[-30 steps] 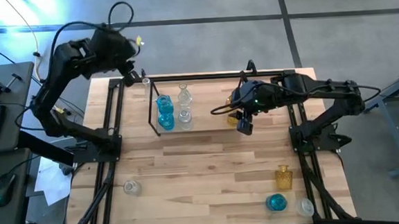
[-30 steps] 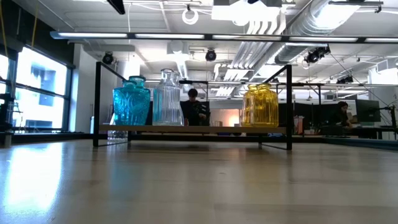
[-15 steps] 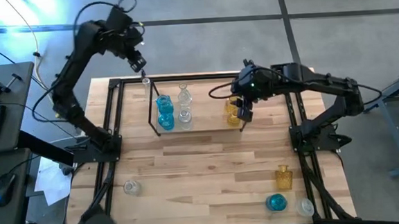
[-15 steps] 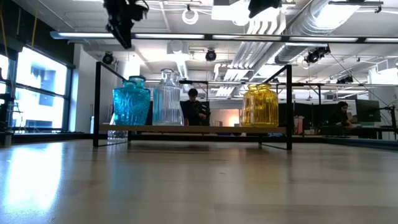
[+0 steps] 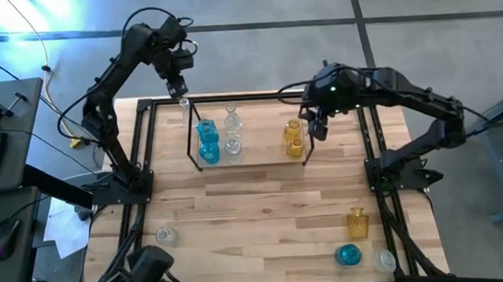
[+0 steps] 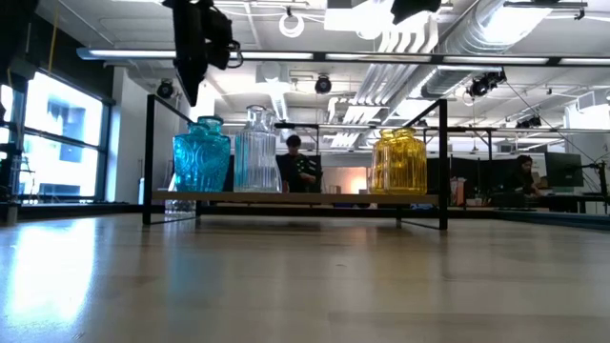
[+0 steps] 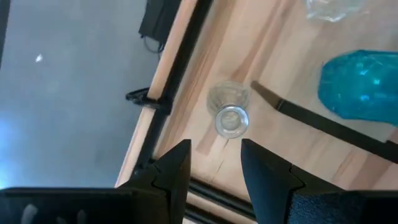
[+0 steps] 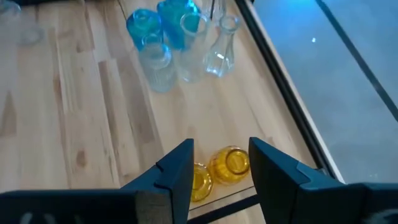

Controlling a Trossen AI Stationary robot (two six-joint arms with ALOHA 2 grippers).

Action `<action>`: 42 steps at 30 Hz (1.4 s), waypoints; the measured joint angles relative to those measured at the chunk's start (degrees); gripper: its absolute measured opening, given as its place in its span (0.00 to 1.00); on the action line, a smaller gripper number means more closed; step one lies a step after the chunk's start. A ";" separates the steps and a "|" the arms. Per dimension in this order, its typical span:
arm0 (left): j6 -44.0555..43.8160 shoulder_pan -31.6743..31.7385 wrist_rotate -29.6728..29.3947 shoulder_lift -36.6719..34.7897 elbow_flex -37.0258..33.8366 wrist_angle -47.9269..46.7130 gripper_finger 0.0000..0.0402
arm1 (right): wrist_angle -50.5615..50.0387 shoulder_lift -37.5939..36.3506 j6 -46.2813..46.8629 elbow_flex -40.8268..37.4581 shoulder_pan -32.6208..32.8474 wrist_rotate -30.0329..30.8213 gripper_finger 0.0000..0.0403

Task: Sort vases onto shelf
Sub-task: Put the transparent vase on the shelf

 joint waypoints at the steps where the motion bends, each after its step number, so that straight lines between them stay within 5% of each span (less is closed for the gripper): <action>1: 0.83 0.18 0.86 -0.02 0.00 0.02 0.33 | 0.16 -0.58 0.07 0.00 -0.22 0.00 0.34; 8: 3.64 1.94 7.23 0.09 0.00 -0.90 0.33 | 2.44 -3.78 4.88 0.00 -1.01 0.02 0.34; 19: -1.45 6.01 8.42 0.97 0.02 -1.05 0.33 | 3.04 -5.14 9.95 0.02 -0.35 0.63 0.34; 31: 4.60 5.32 8.50 2.20 0.01 -1.06 0.33 | 2.52 -5.14 7.45 0.02 0.29 1.31 0.34; 42: 0.41 3.51 8.01 2.35 -10.71 -0.80 0.33 | 1.06 -5.14 5.60 0.02 0.29 0.78 0.34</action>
